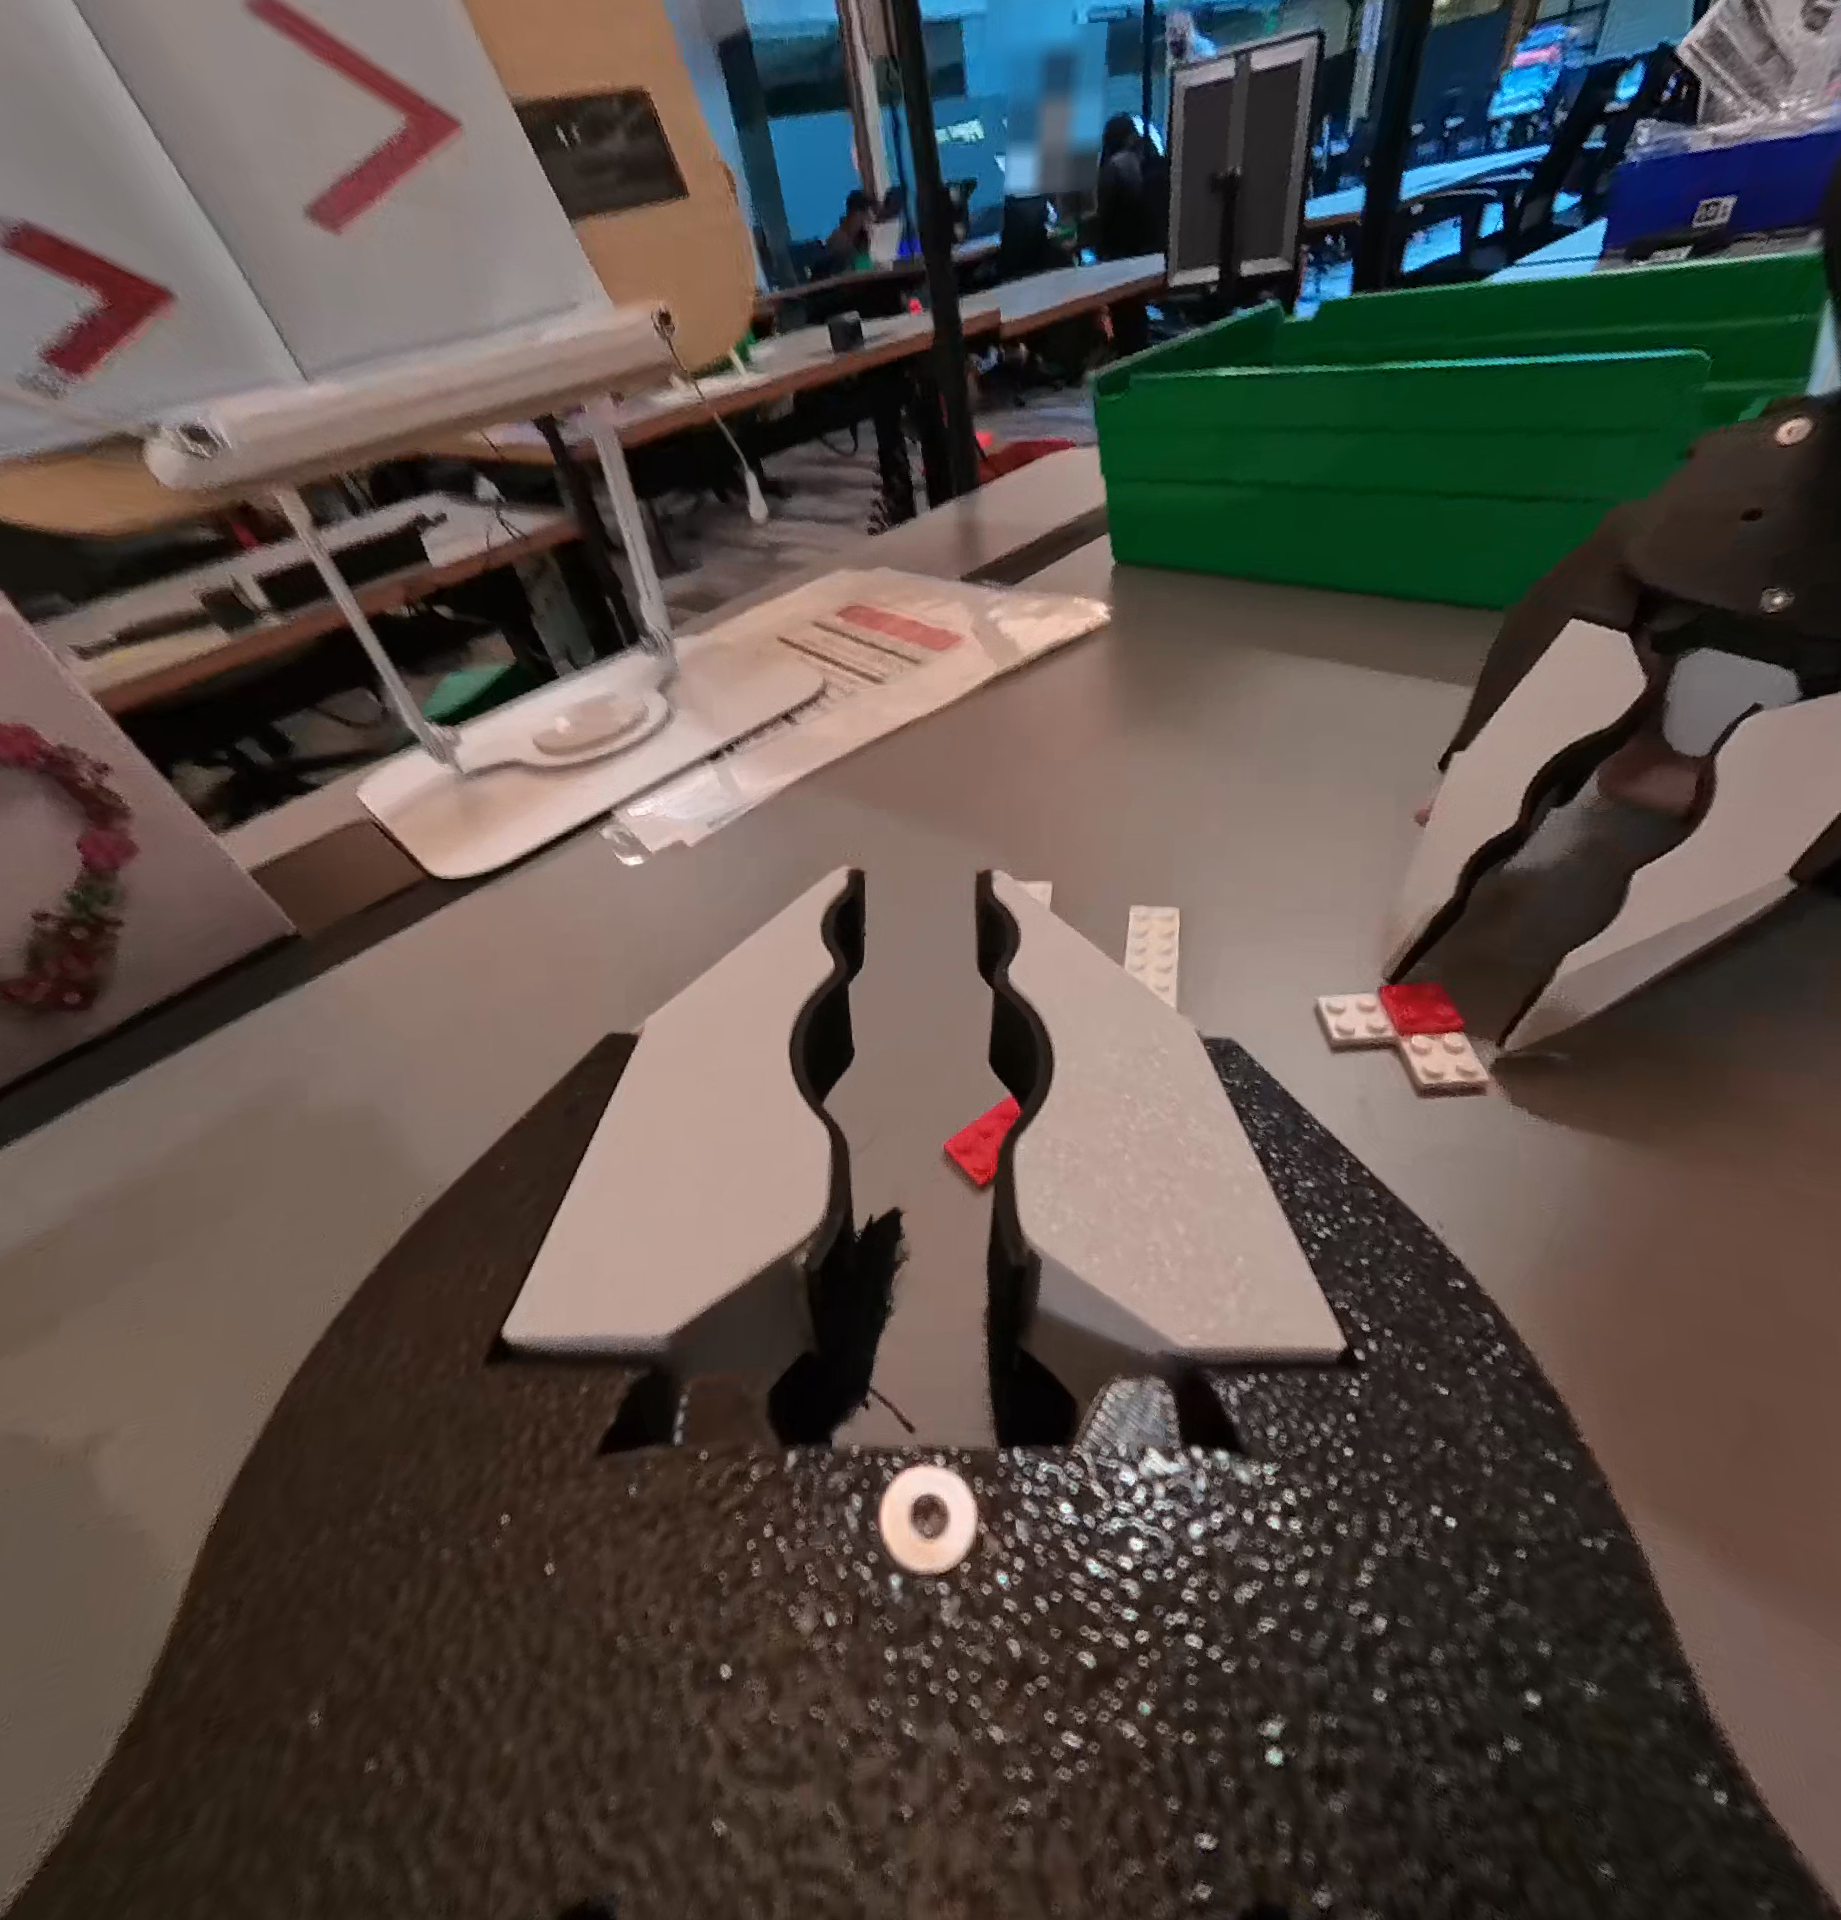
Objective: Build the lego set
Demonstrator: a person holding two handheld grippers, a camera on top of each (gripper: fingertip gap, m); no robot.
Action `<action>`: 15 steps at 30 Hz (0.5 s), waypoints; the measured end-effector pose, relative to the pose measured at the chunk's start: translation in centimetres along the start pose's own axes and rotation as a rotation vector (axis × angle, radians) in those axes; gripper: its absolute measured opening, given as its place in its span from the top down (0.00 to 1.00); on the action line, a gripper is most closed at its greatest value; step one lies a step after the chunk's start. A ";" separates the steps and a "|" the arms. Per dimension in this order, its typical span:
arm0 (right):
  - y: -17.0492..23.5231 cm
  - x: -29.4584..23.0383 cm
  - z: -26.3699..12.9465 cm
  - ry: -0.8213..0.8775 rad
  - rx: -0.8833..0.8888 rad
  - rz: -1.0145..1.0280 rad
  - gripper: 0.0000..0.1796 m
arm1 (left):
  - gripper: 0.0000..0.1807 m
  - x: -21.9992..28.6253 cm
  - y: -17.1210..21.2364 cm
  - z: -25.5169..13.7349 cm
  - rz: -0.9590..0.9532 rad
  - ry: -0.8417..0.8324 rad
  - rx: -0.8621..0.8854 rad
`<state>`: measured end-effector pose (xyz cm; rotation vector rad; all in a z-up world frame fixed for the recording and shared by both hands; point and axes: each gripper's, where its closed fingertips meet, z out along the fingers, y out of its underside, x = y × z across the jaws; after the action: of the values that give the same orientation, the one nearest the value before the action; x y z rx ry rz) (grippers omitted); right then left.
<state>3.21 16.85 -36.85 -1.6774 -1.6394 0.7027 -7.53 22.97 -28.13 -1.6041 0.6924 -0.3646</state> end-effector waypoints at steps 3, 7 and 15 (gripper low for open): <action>-0.1 -0.4 0.1 -0.022 0.003 0.001 0.86 | 0.82 0.8 2.0 0.1 -0.031 0.132 -0.122; -0.4 -1.2 0.3 -0.061 0.007 -0.010 0.86 | 0.75 2.3 5.5 0.1 0.074 0.295 -0.325; -1.4 -0.7 -0.7 -0.055 0.095 0.012 0.86 | 0.81 2.1 7.8 1.5 0.161 0.427 -0.469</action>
<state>2.87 16.11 -35.41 -1.6145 -1.6088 0.8263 -6.74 22.54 -36.29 -1.9135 1.2999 -0.4549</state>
